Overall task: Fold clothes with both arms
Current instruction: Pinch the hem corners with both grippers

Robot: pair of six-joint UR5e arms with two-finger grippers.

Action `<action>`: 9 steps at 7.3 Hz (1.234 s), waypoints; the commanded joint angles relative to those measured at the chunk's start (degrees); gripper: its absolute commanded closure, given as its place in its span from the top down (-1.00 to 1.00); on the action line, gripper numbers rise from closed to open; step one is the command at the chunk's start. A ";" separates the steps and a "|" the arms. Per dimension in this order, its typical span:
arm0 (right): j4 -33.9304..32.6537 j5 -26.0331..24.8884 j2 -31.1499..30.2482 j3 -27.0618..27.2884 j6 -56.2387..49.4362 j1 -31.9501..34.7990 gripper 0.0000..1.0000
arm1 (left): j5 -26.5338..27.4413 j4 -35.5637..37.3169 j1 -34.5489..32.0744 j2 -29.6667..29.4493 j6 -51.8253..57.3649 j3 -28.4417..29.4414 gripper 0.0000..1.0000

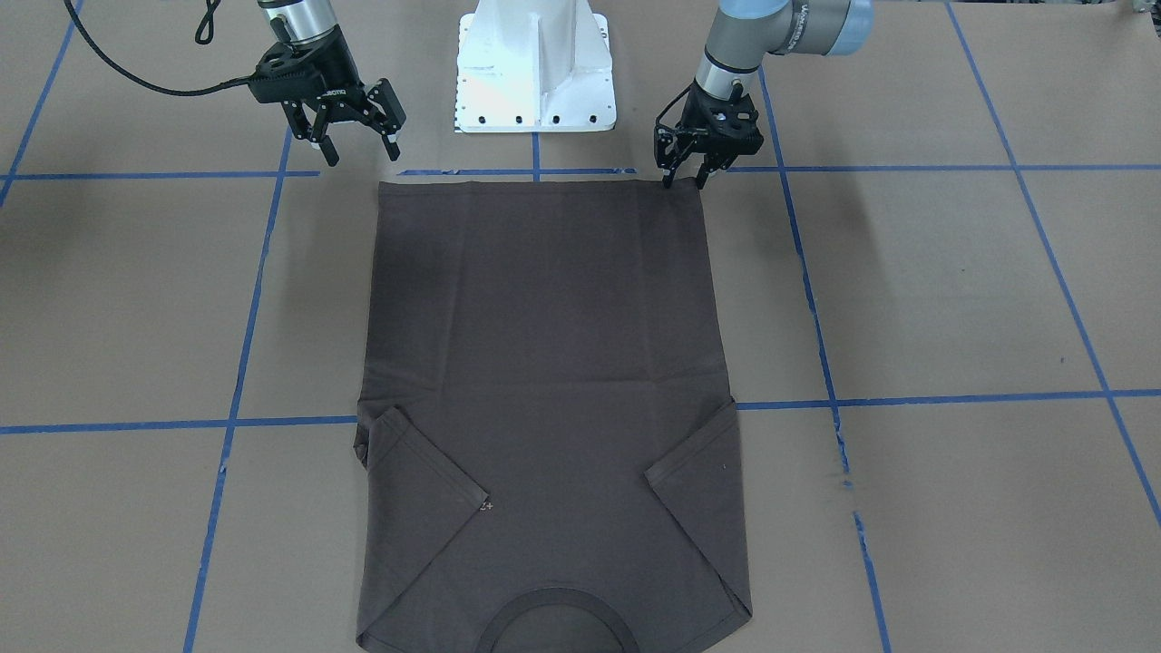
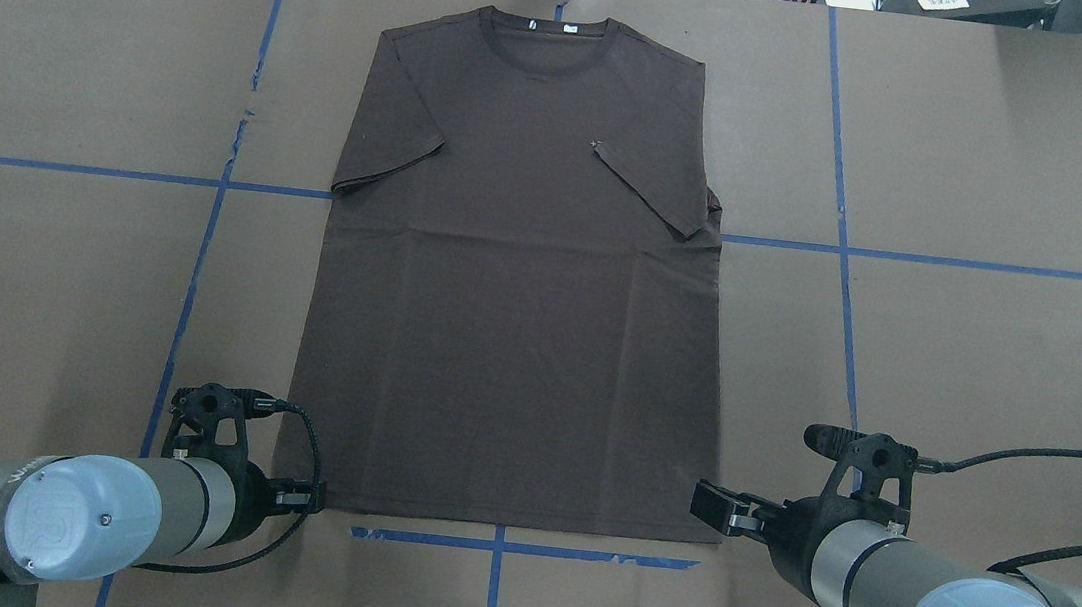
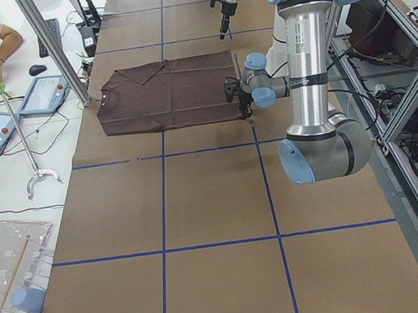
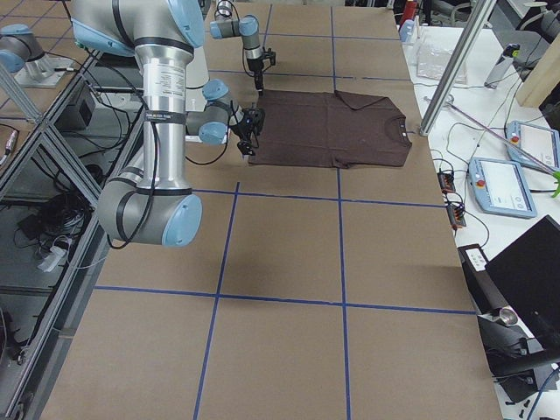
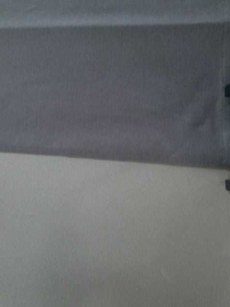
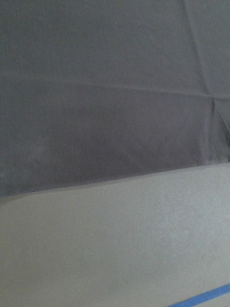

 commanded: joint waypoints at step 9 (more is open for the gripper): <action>-15.54 -6.79 8.42 -5.47 16.09 -6.34 0.18 | -0.09 0.17 -0.54 -0.92 -0.43 -0.93 -1.00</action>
